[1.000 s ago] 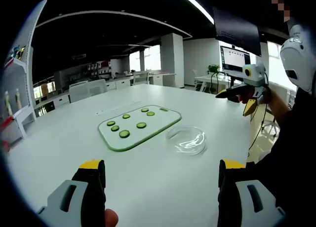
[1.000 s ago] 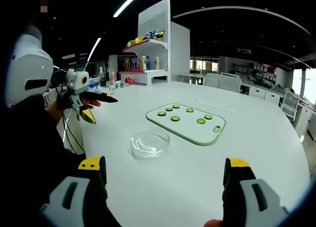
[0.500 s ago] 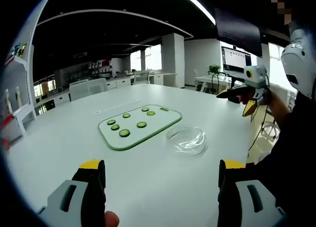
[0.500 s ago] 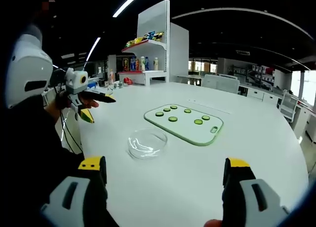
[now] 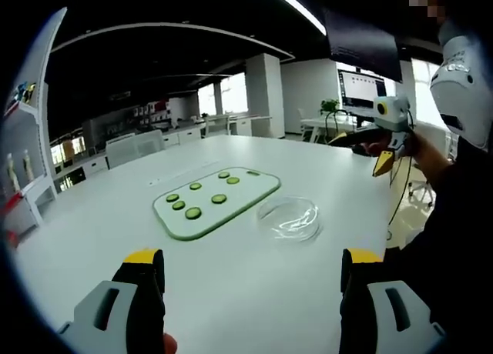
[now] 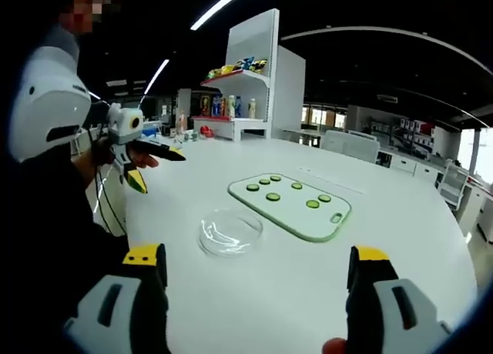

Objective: Open the petri dish lid, add cucumber slices into the petri dish, and close the lid

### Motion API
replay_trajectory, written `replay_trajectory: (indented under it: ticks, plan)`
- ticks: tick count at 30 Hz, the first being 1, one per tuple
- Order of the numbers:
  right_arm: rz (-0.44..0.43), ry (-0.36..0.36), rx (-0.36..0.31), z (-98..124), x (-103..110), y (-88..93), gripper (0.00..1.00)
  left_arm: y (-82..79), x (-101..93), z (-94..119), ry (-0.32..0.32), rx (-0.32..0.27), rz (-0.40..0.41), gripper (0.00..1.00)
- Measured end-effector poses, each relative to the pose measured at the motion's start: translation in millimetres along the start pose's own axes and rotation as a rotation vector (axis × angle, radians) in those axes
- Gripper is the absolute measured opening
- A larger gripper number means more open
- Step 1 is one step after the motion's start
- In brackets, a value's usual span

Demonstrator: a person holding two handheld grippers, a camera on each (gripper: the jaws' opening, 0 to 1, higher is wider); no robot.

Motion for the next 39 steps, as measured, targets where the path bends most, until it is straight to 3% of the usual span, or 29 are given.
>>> replay_trajectory:
  ticks: [8, 10, 12, 19, 24, 26, 30, 33, 39]
  plan:
    - [0.028, -0.011, -0.010, -9, -5, 0.3, 0.92, -1.1, 0.1, -11, 0.030, -0.013, -0.032, 0.93]
    - [0.067, 0.002, -0.032, -10, -7, -2.0, 0.90, -2.0, -1.3, -14, 0.052, -0.036, -0.043, 0.92]
    - [0.051, -0.012, -0.036, -12, -9, -1.5, 0.90, -3.3, -2.9, -19, 0.078, -0.057, -0.028, 0.93]
    - [0.074, -0.033, 0.005, -26, -12, 2.5, 0.90, -6.5, -6.7, -36, 0.123, -0.071, -0.075, 0.95]
    - [0.106, -0.097, 0.011, -41, -6, 6.0, 0.88, -10.7, -13.5, -51, 0.187, -0.095, -0.099, 0.93]
    - [0.107, -0.115, 0.009, -48, -5, 8.1, 0.88, -13.8, -18.2, -58, 0.252, -0.140, -0.071, 0.90]
    - [0.111, -0.155, 0.004, -61, -3, 10.5, 0.88, -13.1, -18.4, -71, 0.294, -0.165, -0.060, 0.90]
    - [0.106, -0.195, -0.012, -68, -1, 11.3, 0.87, -9.1, -21.5, -81, 0.313, -0.147, -0.107, 0.89]
    - [0.090, -0.263, -0.029, -85, -3, 18.4, 0.84, 1.4, -25.4, -98, 0.345, -0.119, -0.126, 0.82]
Point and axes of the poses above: the point that each gripper's makers call its tool centre point, and the gripper's own axes: z roughly backward along the fingers, x roughly to its left, y roughly out of its underside, the point moved 4 cm from there along z, roughly backward along the fingers, and after that the axes turned 5 degrees about x, right-handed, at the moved point
